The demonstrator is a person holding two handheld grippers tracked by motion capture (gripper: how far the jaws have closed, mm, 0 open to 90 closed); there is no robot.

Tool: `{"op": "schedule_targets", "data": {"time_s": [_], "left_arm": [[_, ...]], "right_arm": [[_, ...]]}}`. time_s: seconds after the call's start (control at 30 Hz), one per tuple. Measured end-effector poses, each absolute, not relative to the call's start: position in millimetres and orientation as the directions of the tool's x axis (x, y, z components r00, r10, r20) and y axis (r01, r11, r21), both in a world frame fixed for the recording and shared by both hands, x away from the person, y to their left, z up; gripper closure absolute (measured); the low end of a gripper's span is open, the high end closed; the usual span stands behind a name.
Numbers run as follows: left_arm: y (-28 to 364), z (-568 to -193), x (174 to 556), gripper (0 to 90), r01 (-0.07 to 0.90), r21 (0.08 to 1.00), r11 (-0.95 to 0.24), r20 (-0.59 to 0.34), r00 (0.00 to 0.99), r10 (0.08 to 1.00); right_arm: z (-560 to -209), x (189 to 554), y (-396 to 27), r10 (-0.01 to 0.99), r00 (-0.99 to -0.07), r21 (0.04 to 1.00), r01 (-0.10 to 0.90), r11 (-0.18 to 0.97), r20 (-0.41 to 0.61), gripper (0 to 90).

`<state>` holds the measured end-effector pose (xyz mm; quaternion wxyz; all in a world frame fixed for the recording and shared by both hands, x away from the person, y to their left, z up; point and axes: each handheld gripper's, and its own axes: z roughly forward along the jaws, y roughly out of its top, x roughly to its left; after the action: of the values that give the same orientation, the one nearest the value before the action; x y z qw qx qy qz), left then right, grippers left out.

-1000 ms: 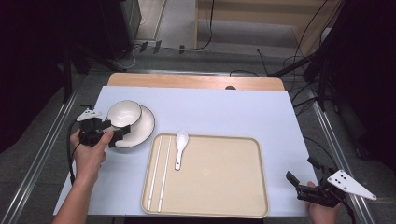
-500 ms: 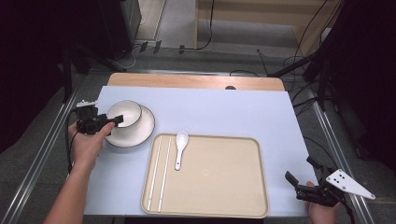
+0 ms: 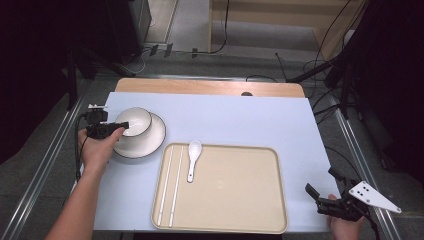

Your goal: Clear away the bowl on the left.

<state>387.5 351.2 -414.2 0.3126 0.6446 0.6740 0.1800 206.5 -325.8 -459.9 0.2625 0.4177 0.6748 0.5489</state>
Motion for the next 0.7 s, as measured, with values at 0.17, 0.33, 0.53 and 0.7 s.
{"op": "schedule_targets", "data": {"time_s": [0.17,0.33,0.53,0.7], "left_arm": [[353.9,-415.1,392.4,66.2,0.775,0.619,0.13,-0.205,-0.001,0.979],[356.2,-419.9,396.0,74.2,0.807,0.572,0.146,-0.221,-0.02,0.975],[356.5,-422.1,398.1,78.8,0.813,0.561,0.157,-0.237,-0.024,0.971],[357.6,-422.1,398.4,82.1,0.815,0.554,0.17,-0.255,-0.028,0.966]], "right_arm": [[-459.9,206.5,-325.8,0.852,-0.513,0.96,0.274,0.051,0.101,0.2],[-460.1,206.4,-326.3,0.853,-0.511,0.961,0.274,0.046,0.104,0.2],[-460.3,206.4,-326.1,0.854,-0.51,0.961,0.274,0.05,0.101,0.2],[-460.6,206.6,-326.7,0.854,-0.51,0.961,0.273,0.048,0.102,0.2]]}}
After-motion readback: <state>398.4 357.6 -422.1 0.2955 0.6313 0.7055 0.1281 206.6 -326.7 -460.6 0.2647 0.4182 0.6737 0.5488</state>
